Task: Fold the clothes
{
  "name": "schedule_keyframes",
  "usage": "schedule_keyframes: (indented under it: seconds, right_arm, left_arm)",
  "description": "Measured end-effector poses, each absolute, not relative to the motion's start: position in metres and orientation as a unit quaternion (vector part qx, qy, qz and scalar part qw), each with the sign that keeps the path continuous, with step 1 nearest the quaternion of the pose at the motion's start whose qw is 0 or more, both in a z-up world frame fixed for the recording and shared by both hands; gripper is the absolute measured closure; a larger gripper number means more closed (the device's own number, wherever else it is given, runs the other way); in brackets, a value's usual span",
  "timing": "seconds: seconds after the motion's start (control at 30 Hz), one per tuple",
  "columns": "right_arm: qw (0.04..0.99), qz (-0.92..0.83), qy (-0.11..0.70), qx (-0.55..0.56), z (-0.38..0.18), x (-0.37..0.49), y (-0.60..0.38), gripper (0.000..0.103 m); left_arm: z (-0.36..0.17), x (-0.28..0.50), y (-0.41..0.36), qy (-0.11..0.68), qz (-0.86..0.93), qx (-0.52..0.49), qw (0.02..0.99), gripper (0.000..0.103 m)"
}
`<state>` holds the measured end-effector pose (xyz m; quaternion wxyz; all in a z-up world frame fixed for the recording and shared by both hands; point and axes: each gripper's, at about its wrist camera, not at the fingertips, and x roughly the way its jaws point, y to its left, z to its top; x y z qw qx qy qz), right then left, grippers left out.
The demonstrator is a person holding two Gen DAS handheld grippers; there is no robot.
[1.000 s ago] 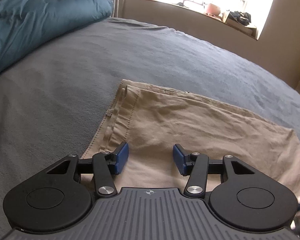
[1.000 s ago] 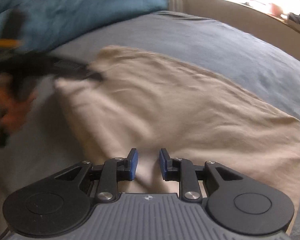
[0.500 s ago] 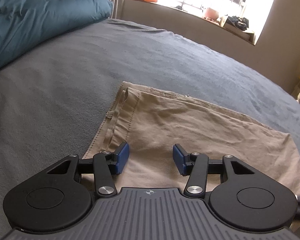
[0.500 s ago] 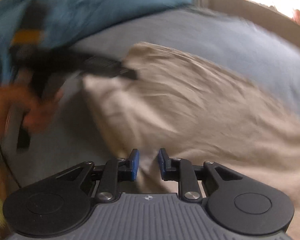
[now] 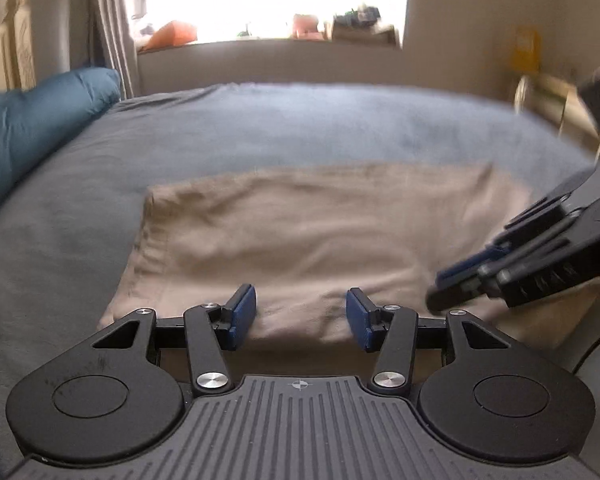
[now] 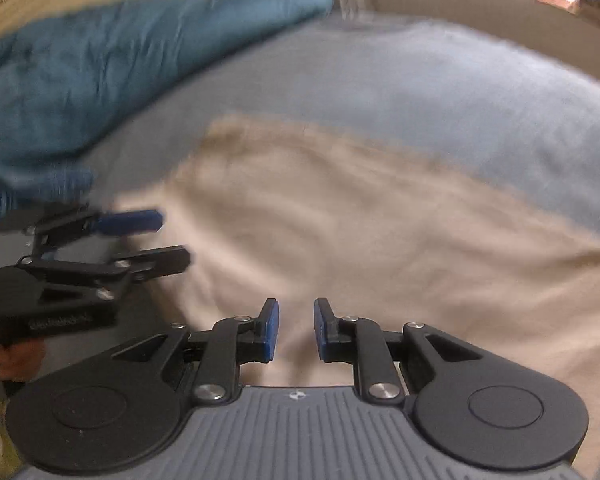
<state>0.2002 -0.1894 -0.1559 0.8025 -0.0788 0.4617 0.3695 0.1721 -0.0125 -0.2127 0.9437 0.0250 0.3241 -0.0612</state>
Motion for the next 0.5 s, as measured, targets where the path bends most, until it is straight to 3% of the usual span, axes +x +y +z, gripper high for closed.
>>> schedule_keyframes:
  seconds: [0.17, 0.5]
  right_arm:
    - [0.791, 0.404, 0.453, -0.081, -0.142, 0.196, -0.181, 0.083]
    - [0.847, 0.291, 0.446, -0.007, -0.161, 0.318, -0.175, 0.087]
  left_arm:
    - [-0.218, 0.174, -0.008, 0.329, -0.06, 0.009, 0.942, 0.052]
    - [-0.218, 0.169, -0.008, 0.333, -0.056, 0.003, 0.941, 0.052]
